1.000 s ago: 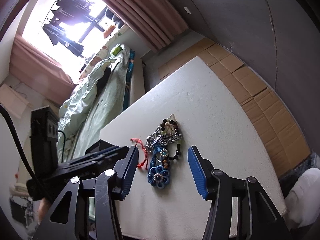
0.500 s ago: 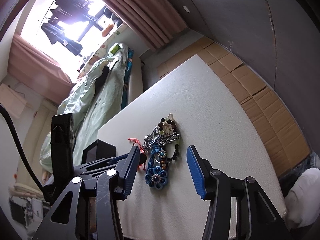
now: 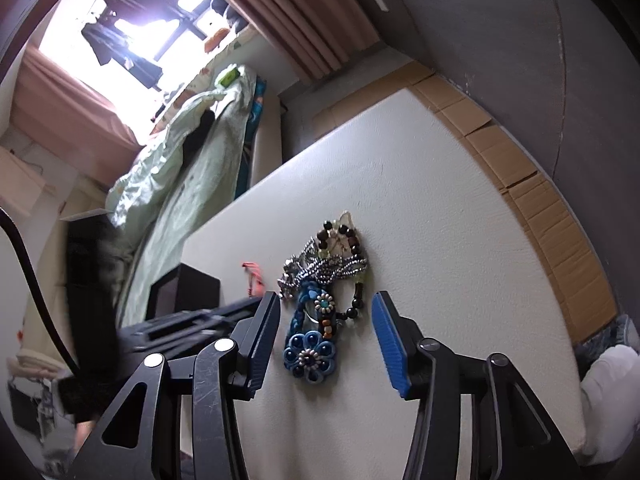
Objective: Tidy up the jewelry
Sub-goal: 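Grasp the red string bracelet with left tool while right reaches blue flower bracelet, then drop red bracelet into box with left tool while right carries blue bracelet in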
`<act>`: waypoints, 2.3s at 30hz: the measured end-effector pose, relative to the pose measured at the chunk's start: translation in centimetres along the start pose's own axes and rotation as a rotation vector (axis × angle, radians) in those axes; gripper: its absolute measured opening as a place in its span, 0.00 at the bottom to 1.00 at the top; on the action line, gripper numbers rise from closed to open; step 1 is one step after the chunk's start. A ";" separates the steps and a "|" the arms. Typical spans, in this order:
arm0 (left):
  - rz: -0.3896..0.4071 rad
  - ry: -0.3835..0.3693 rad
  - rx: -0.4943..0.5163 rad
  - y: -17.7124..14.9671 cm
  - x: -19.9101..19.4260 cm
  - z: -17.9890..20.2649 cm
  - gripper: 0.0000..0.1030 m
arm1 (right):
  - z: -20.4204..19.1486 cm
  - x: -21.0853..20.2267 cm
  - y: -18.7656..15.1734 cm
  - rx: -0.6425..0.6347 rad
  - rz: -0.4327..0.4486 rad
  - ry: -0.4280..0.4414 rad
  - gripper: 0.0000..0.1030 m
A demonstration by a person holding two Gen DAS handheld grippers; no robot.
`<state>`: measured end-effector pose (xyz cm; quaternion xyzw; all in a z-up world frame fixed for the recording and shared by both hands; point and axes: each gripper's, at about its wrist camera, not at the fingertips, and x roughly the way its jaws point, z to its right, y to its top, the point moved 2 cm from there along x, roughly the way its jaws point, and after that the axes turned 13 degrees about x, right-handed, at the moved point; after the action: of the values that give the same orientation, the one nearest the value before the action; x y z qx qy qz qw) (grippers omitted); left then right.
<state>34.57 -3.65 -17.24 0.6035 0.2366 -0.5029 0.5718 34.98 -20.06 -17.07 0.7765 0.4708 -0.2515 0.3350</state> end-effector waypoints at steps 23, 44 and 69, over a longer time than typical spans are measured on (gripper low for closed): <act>0.286 0.059 -0.158 -1.3 -9.1 -3.1 0.04 | -2.4 4.4 -0.7 -0.122 -0.073 -0.109 0.13; 0.335 0.118 -0.295 -4.7 -12.1 -9.1 0.04 | -8.8 -1.1 -2.4 -0.226 0.089 0.083 0.13; 0.379 0.200 -0.562 -8.2 -13.8 -14.4 0.65 | -18.5 3.7 -5.8 -0.313 -0.046 0.309 0.13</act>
<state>27.05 15.59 -11.13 0.5021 0.3044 -0.2415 0.7726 32.71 -2.05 -9.32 0.7335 0.5672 -0.0611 0.3695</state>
